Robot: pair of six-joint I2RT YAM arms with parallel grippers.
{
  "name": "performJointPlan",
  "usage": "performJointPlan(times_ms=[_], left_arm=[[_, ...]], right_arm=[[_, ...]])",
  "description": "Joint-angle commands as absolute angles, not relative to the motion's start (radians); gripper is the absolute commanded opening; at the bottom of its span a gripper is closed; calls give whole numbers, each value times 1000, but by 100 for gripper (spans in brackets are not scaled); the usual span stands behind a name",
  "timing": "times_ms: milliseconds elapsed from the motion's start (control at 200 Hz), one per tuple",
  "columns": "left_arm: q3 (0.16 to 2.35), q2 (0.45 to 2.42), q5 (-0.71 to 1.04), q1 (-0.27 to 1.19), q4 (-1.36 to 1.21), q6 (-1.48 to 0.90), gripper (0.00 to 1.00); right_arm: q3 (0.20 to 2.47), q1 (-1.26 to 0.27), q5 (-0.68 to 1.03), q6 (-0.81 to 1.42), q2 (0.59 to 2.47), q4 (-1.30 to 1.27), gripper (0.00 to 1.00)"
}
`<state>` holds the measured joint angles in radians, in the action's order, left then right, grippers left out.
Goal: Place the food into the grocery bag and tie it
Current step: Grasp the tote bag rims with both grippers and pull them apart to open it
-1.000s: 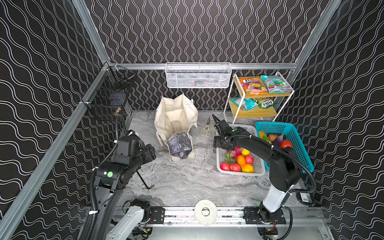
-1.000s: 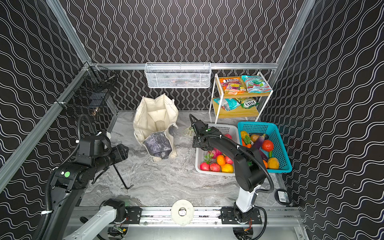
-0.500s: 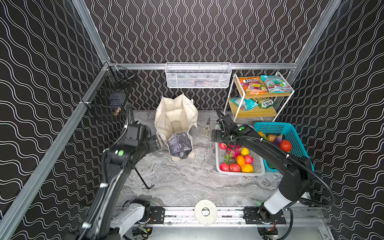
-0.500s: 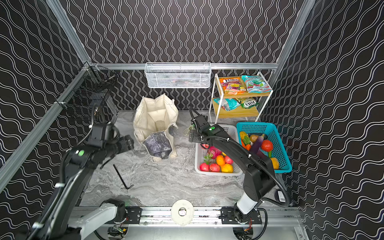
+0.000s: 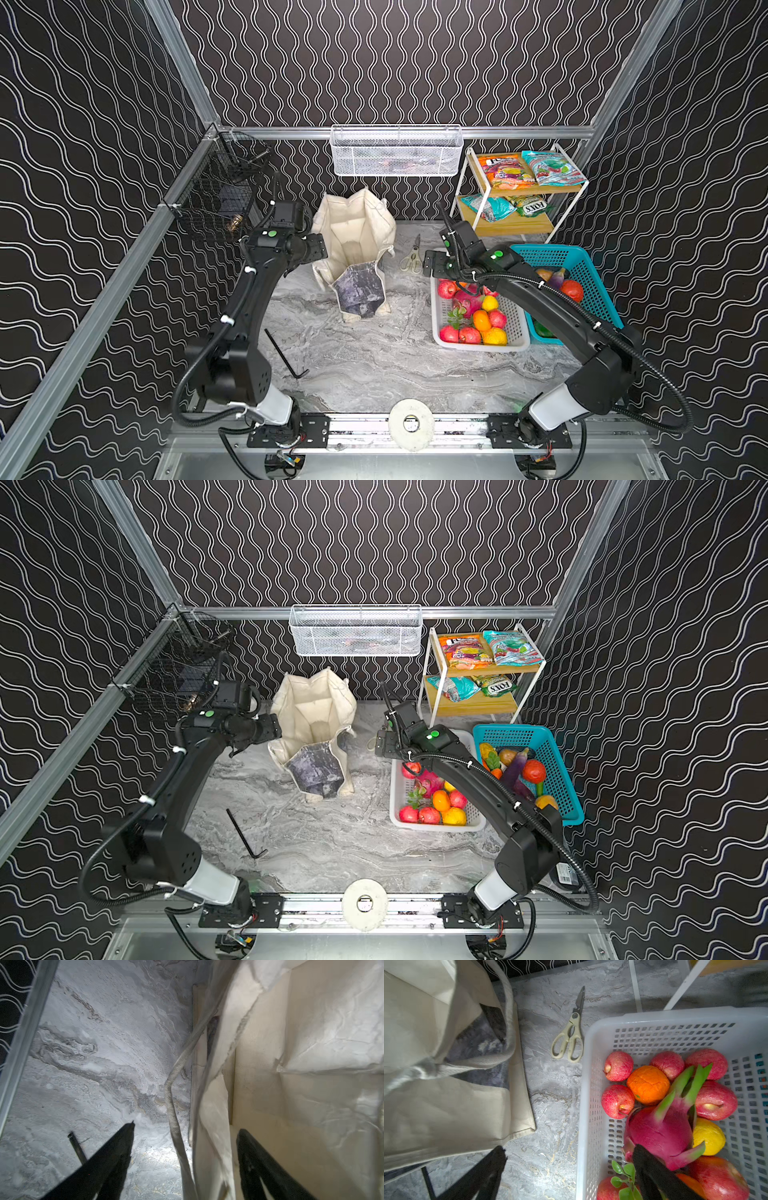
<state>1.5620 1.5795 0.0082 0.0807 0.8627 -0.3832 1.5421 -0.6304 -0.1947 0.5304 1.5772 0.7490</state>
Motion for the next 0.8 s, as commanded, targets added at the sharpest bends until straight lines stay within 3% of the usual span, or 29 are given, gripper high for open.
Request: performJointPlan(times_ms=[0, 175, 370, 641, 716, 796], left_arm=[[1571, 1603, 116, 72, 826, -337, 73], [1582, 1620, 153, 67, 819, -322, 63], [1592, 1627, 156, 64, 838, -305, 39], [1608, 1621, 160, 55, 868, -267, 23], [1604, 1620, 161, 48, 866, -264, 16], [1598, 1618, 168, 36, 859, -265, 8]], right_arm=[[1618, -632, -128, 520, 1605, 707, 97], [1849, -628, -44, 491, 1764, 716, 97], [2116, -581, 80, 475, 2014, 725, 95], [2427, -551, 207, 461, 2302, 731, 91], [2411, -551, 232, 474, 2307, 685, 89], [2387, -552, 221, 484, 2308, 650, 76]])
